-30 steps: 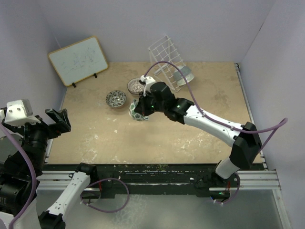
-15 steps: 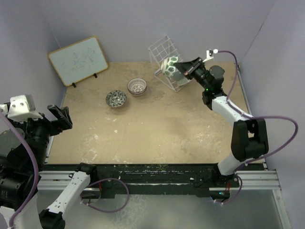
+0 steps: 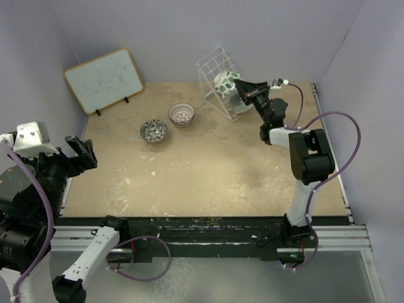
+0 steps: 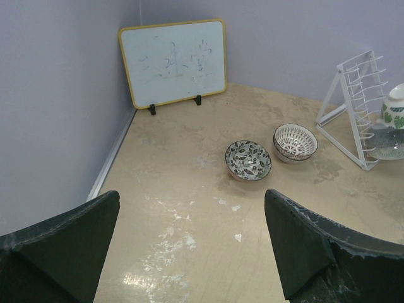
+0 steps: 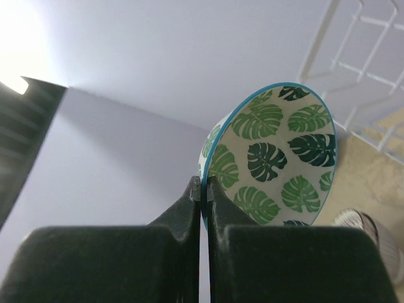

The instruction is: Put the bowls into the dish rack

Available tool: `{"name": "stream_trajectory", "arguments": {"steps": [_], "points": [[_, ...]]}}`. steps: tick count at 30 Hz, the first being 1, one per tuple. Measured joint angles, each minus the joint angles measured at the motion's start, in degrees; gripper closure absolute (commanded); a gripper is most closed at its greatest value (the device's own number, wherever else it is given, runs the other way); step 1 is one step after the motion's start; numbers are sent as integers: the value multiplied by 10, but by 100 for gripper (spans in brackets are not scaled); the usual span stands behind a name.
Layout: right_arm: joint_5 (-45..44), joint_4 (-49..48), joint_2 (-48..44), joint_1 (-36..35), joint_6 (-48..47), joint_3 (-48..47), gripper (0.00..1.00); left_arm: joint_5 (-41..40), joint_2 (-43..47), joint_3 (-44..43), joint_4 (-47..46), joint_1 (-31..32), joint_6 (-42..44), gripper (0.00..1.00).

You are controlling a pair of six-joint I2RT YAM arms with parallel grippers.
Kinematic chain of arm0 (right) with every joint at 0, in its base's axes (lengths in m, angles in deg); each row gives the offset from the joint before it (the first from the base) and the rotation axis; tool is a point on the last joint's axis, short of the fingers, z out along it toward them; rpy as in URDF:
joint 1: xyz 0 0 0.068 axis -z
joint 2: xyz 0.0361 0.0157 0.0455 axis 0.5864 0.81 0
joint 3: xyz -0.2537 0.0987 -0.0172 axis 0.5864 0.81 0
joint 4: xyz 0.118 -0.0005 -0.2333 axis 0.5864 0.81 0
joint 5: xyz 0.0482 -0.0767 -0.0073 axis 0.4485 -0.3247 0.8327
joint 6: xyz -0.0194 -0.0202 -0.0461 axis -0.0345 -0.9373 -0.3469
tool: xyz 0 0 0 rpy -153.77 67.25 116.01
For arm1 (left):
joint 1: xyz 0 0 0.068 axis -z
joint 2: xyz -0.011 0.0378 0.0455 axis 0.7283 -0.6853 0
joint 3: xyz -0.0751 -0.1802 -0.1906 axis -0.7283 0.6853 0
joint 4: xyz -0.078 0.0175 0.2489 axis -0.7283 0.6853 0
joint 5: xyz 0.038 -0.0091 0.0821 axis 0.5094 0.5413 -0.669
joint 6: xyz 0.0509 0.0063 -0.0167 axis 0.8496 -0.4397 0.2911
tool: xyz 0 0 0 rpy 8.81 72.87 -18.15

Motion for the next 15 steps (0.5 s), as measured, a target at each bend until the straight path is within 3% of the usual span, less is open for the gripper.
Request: {"name": "stream_trajectory", "arguments": {"steps": [15], "points": [[-124,-67,18,19,40,17,100,-11,-11,19,-6,0,13,1]]}}
